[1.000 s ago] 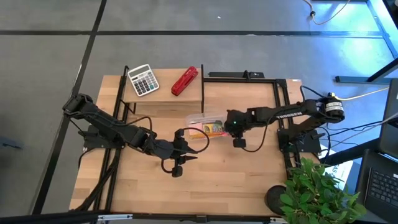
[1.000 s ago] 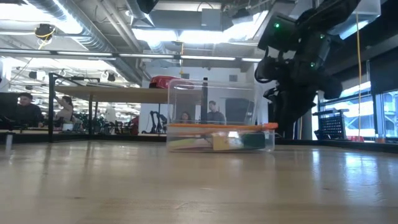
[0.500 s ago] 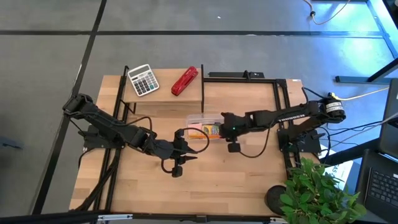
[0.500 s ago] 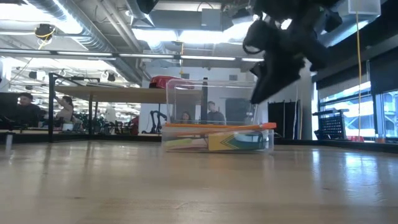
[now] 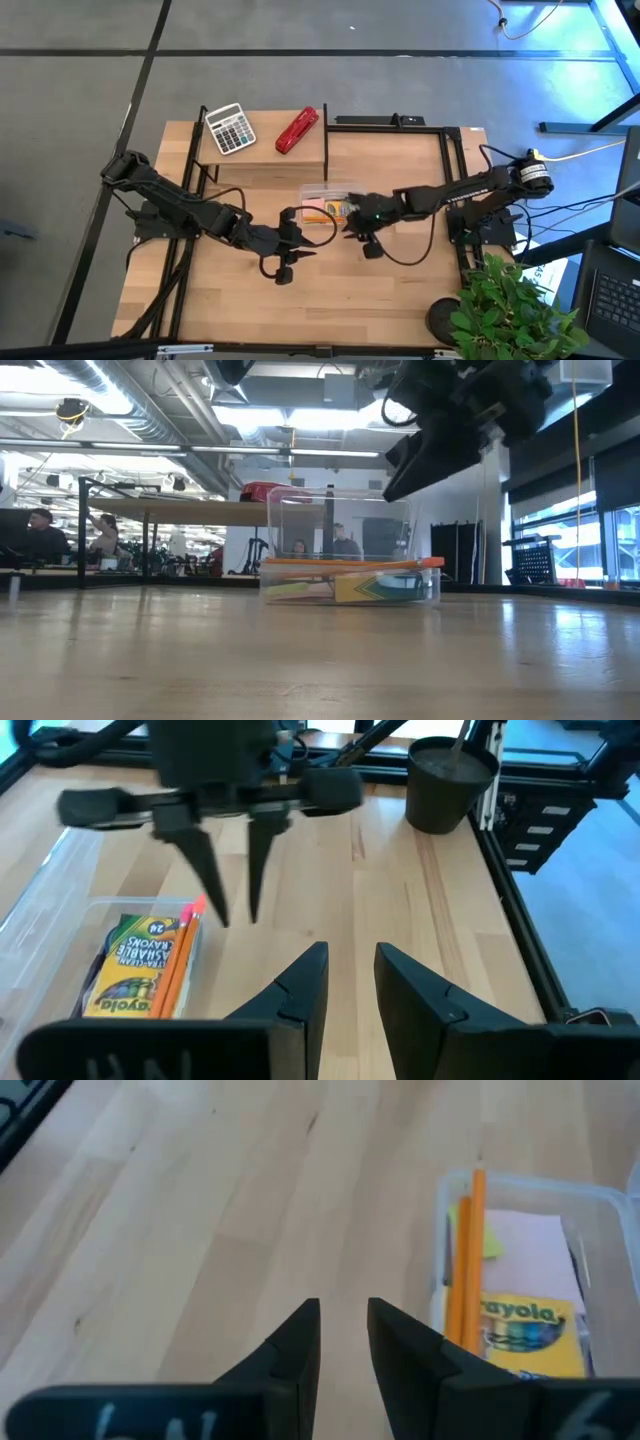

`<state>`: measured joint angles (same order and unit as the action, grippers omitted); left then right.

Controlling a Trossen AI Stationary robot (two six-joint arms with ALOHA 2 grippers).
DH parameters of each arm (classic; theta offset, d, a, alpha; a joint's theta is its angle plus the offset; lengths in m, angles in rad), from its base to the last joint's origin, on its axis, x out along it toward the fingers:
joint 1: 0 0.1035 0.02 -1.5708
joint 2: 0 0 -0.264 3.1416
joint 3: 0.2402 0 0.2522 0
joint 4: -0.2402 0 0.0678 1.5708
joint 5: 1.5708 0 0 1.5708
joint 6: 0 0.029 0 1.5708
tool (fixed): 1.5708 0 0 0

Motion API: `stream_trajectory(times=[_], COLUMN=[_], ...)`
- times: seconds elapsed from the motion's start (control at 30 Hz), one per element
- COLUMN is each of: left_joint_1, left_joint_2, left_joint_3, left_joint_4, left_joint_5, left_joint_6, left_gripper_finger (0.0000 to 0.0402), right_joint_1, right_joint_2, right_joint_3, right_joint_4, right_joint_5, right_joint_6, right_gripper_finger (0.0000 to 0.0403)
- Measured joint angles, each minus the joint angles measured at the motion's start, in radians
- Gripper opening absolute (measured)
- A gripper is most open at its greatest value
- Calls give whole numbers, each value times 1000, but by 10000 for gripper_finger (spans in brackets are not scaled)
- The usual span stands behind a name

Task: Pack school essentials
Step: Put the orange pencil into the supply box

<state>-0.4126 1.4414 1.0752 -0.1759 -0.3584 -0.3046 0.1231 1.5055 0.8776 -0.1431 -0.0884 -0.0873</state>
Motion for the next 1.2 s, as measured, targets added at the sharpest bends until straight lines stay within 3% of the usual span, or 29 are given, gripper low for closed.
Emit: stream_trajectory(times=[0.23,0.57,0.9,1.2], left_joint_1=[0,0,0,0], left_joint_2=[0,0,0,0], left_joint_3=[0,0,0,0], left_joint_4=[-15,-19,-19,-61], left_joint_5=[0,0,0,-25], left_joint_6=[-1,-4,-10,-30], left_gripper_finger=[78,78,78,78], right_joint_1=[79,67,12,6], right_joint_2=[54,197,214,214], right_joint_3=[0,-1,-1,66], right_joint_4=[31,135,174,170], right_joint_5=[147,328,347,459], right_joint_6=[-18,-49,-50,-130], right_gripper_finger=[90,90,90,90])
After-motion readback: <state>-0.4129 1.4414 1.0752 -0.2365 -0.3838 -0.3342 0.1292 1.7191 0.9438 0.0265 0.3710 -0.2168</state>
